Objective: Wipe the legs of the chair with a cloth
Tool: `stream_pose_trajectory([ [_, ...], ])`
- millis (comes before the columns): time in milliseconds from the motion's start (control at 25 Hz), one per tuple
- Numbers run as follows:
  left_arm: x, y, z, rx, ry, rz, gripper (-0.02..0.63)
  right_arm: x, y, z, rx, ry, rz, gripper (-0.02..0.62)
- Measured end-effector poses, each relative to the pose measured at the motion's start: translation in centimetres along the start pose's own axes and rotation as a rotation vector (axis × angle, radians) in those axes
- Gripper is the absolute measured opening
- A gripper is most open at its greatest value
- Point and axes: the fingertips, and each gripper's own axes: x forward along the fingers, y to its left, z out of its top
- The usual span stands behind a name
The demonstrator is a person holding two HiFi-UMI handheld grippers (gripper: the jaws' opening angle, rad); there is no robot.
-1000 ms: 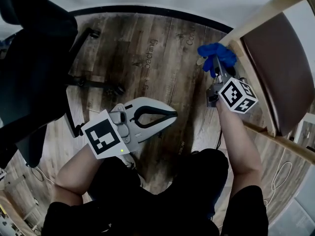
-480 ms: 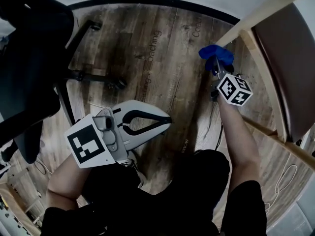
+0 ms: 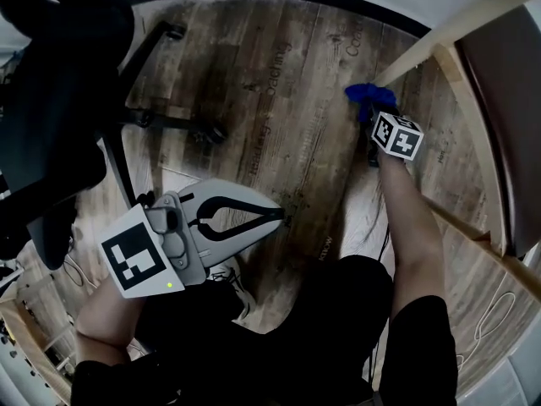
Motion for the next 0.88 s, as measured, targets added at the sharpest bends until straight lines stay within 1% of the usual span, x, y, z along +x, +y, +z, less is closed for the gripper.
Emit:
stream_pose_trajectory([
  [160, -0.4, 0.0, 0.0, -0.004, -0.002, 0.018, 0.002, 1.2, -1.2, -2.3, 0.017, 0.105, -0.054, 0.078],
  [240, -0.6, -0.2, 0.3, -0.001, -0.007, 0.012, 0.002, 1.2, -1.3, -2.3, 0.004, 0.118, -0.065, 0.079],
  [360, -0.4, -0.6, 0.3, 0.008, -0.002, -0.011, 0.002, 1.0, -1.1, -2.0, -0.006, 0.114, -0.057, 0.079],
  [560, -0.1, -1.1, 0.5, 0.023, 0.0, -0.043, 0.002, -1.5, 0.7, 0.5, -0.016, 0.029, -0.003, 0.078],
  [760, 0.7, -1.3, 2.4, 0.056, -0.048, -0.091, 0.002, -4.9, 3.3, 5.3, -0.046, -0.08, 0.043, 0.078],
  [880, 1.9, -2.4, 2.6, 0.098, -0.052, -0.134, 0.002, -8.1, 5.3, 8.6, -0.042, -0.181, 0.066, 0.078],
])
